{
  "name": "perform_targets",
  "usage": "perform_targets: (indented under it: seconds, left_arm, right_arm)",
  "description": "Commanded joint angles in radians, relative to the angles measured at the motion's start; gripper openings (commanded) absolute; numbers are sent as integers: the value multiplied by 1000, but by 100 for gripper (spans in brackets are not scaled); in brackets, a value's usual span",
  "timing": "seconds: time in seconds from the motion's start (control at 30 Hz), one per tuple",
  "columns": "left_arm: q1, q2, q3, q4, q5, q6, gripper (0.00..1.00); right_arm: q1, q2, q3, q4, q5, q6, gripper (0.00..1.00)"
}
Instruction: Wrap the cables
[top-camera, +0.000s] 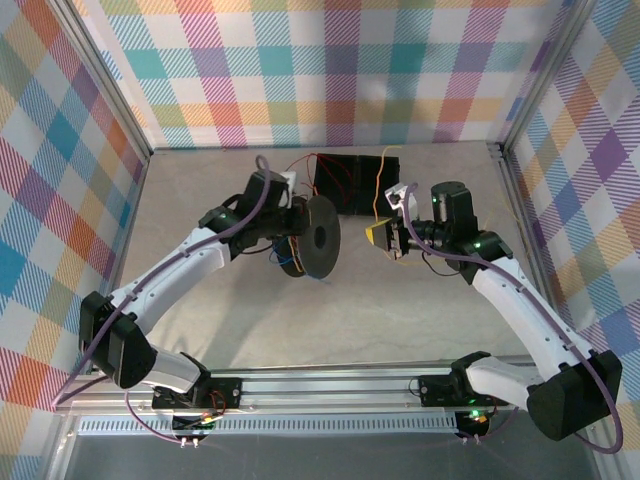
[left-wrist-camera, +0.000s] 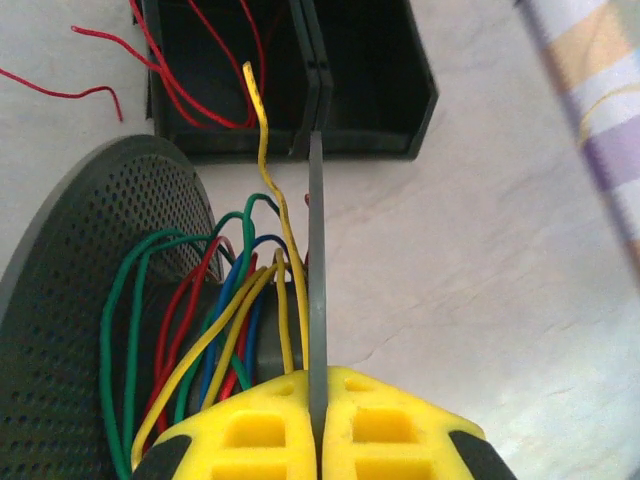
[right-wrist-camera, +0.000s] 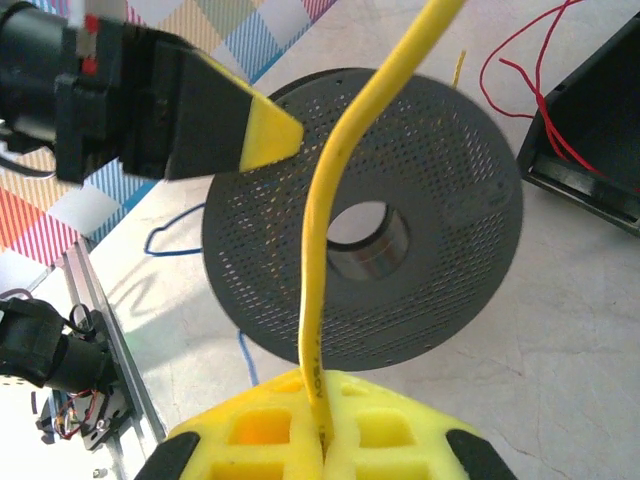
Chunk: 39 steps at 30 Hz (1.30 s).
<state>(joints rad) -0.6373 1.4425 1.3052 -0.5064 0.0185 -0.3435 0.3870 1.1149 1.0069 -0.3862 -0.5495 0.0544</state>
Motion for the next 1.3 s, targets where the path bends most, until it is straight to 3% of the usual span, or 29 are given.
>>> perform_targets:
  seconds: [0.0, 0.17, 0.33, 0.53, 0.63, 1.07, 1.2, 1.27]
  left_arm:
    - [-77, 49, 88, -137, -291, 146, 0]
    - [-166, 117, 112, -115, -440, 208, 0]
    - [-182, 164, 101, -73, -429, 200, 0]
    - [-182, 152, 91, -60, -390, 167, 37]
    - [-182, 133, 93, -63, -386, 157, 50]
    - [-146, -9, 127, -229, -391, 55, 86]
    - [-127, -47, 116, -342, -487, 30, 86]
    - [-89, -53, 93, -373, -471, 22, 84]
  right_arm:
    - [-2, -24, -22, 37, 17, -6, 0]
    - [-5, -39, -44, 46, 31, 5, 0]
    - [-10, -53, -65, 54, 47, 18, 0]
    - [-10, -56, -64, 43, 36, 19, 0]
    - [-10, -48, -60, 39, 24, 19, 0]
    - [-11, 3, -54, 36, -54, 27, 0]
    - [-10, 9, -55, 38, -68, 31, 0]
    - [-10, 10, -59, 47, -79, 35, 0]
